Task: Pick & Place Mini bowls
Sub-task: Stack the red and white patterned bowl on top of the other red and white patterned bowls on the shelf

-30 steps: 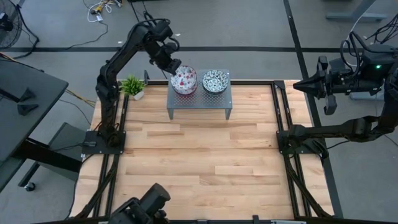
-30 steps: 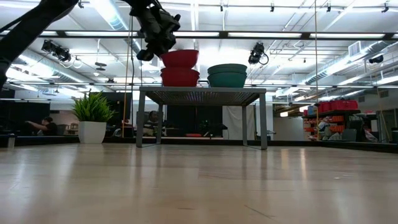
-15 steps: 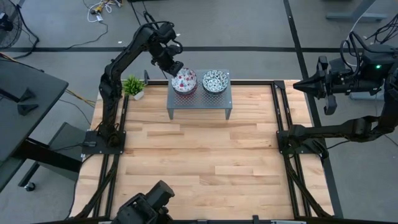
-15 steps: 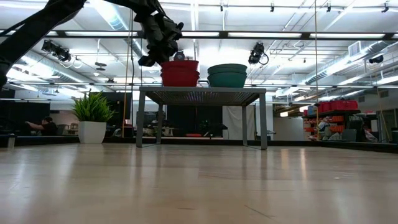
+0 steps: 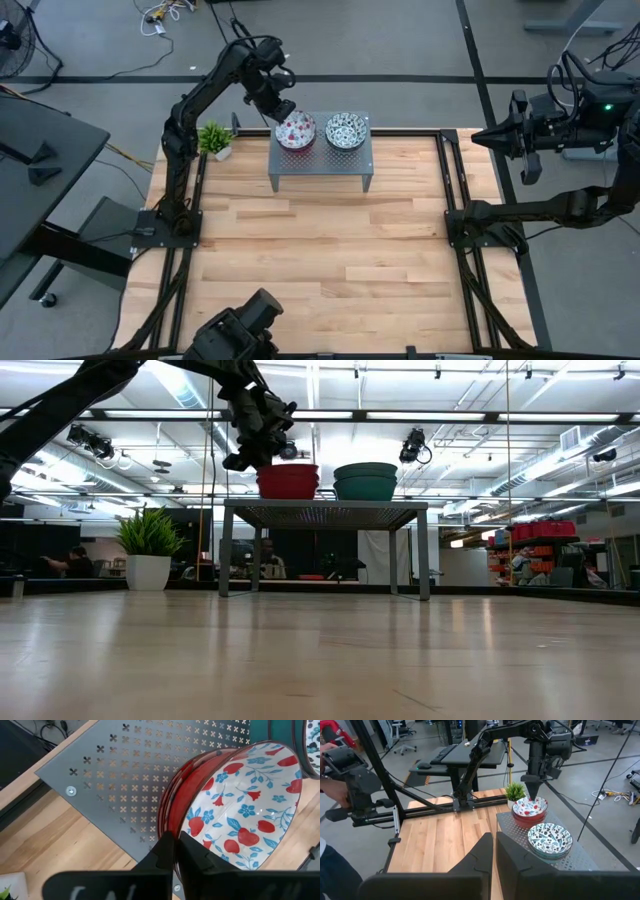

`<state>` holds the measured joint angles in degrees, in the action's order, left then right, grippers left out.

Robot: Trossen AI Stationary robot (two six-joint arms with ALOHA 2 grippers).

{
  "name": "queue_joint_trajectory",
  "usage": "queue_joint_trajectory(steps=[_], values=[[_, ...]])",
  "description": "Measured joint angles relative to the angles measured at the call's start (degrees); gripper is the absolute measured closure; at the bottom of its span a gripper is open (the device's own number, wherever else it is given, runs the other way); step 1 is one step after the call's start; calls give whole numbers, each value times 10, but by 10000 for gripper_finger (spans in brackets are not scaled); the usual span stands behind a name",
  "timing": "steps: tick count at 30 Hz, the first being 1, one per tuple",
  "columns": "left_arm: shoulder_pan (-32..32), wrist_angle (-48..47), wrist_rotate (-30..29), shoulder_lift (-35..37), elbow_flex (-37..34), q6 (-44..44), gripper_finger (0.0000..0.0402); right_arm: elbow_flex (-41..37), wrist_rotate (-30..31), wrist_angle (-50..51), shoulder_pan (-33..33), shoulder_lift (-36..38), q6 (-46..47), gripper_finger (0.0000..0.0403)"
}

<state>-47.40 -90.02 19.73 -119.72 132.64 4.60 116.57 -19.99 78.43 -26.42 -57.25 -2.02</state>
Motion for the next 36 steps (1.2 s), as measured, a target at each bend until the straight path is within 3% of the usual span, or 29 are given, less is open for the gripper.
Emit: queue_joint_trajectory(steps=[20, 36], values=[[9, 0, -15, 0, 0, -8, 349, 0, 0, 0, 0, 0, 0, 378], [10, 6, -24, 1, 0, -9, 243, 0, 0, 0, 0, 0, 0, 378]])
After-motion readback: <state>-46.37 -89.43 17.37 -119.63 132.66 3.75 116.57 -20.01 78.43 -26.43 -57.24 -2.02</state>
